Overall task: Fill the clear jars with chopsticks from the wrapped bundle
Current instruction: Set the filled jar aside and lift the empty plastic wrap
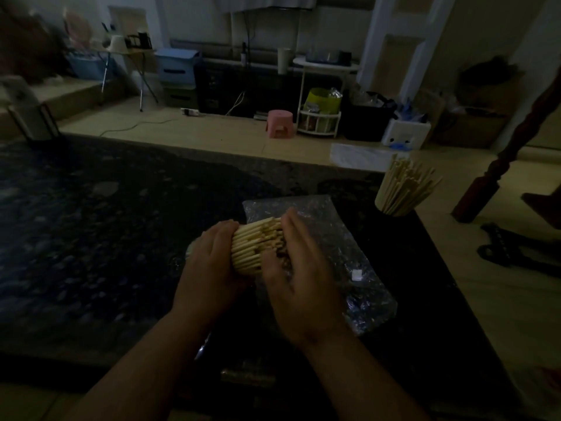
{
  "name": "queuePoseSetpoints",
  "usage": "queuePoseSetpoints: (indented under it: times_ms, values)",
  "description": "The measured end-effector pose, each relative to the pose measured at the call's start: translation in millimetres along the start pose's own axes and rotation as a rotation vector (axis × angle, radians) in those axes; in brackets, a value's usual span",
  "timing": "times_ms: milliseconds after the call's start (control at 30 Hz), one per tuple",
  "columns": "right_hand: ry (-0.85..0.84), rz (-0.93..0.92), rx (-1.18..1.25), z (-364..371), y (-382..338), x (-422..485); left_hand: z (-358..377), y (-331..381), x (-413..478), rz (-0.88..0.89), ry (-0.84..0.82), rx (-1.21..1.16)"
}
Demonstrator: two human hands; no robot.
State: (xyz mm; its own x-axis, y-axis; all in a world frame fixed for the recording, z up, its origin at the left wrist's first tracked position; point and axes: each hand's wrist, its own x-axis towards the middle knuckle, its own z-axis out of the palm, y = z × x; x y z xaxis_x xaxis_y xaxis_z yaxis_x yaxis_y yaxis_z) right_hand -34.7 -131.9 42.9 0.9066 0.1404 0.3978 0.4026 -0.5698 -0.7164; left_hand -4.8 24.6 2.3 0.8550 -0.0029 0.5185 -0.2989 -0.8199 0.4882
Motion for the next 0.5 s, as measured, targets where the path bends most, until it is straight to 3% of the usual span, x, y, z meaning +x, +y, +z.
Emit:
queuePoseSetpoints:
  times_ms: [100,267,500]
  values:
    - [-0.07,-0.001,0.076,-5.7,1.3,2.5,-2.0,-1.2,2.1,-0.042,0.011,-0.029]
    - [0.15,0.219,0.182,-10.9,11.7,7.6,-11.9,4.5,13.2,-0.308,0.118,-0.29]
    - [-0.093,0.318,0.119,-4.0,20.0,11.5,-21.5,0.6,22.2,-0.467,0.23,-0.584]
